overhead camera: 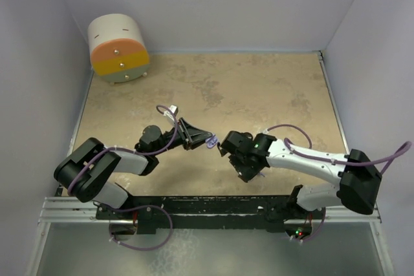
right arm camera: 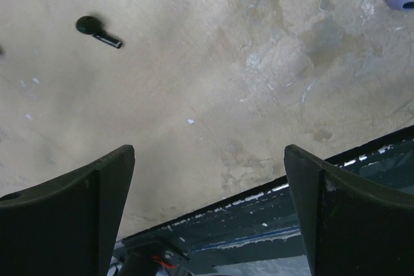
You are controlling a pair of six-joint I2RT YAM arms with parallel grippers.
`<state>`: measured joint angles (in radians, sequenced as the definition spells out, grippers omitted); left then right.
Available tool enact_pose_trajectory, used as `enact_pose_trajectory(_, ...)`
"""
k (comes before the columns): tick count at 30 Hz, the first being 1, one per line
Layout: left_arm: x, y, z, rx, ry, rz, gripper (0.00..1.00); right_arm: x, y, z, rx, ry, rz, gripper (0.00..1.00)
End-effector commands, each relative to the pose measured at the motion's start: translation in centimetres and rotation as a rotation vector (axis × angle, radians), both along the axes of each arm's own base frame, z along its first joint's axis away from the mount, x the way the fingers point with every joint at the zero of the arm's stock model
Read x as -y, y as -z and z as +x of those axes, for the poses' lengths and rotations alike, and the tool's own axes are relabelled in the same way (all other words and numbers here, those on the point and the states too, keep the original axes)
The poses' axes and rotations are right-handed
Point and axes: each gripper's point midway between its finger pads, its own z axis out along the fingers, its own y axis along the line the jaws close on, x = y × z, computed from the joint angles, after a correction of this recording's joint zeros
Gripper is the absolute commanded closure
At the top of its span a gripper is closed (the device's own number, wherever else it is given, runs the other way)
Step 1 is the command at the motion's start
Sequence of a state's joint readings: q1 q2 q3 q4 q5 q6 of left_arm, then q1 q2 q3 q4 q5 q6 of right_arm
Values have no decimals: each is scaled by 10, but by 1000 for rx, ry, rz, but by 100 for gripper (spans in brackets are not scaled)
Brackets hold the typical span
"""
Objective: Insert the wireless bluetooth earbuds into the charging case
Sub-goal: Adjust the earbud at the center of the board.
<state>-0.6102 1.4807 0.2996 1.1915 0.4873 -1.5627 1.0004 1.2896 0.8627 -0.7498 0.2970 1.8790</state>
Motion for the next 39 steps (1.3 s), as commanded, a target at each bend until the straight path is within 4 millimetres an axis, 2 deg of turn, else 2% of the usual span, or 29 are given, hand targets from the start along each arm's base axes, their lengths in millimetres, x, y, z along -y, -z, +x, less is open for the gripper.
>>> enact_pose_trajectory(1,3,-24,2,94,9,-36,100,3,3,0,-15,151,-12,0)
enact_pose_trajectory(3,3,-25,2,96,9,-36,100,8,5,-1,-8,159,-13,0)
enact_pose_trajectory(11,4,-23,3,91,12,-35,100,39,15,-27,-31,180,38,1)
enact_pose_trajectory(19,6,-21,6,83,9,-32,100,45,16,-31,-32,204,59,1)
enact_pose_trajectory(23,6,-21,7,83,6,-32,100,41,13,-25,-12,153,20,3)
enact_pose_trajectory(28,5,-23,8,90,2,-35,100,30,9,9,73,-13,-179,3)
enact_pose_trajectory(30,4,-24,8,91,1,-37,100,35,19,18,44,-86,-276,3)
enact_pose_trajectory(32,4,-24,9,95,-4,-33,100,31,18,28,31,-137,-307,2)
enact_pose_trajectory(34,3,-23,10,96,-8,-28,100,34,20,26,16,-162,-317,1)
enact_pose_trajectory(39,2,-21,10,104,-17,-4,100,44,8,10,32,-176,-239,1)
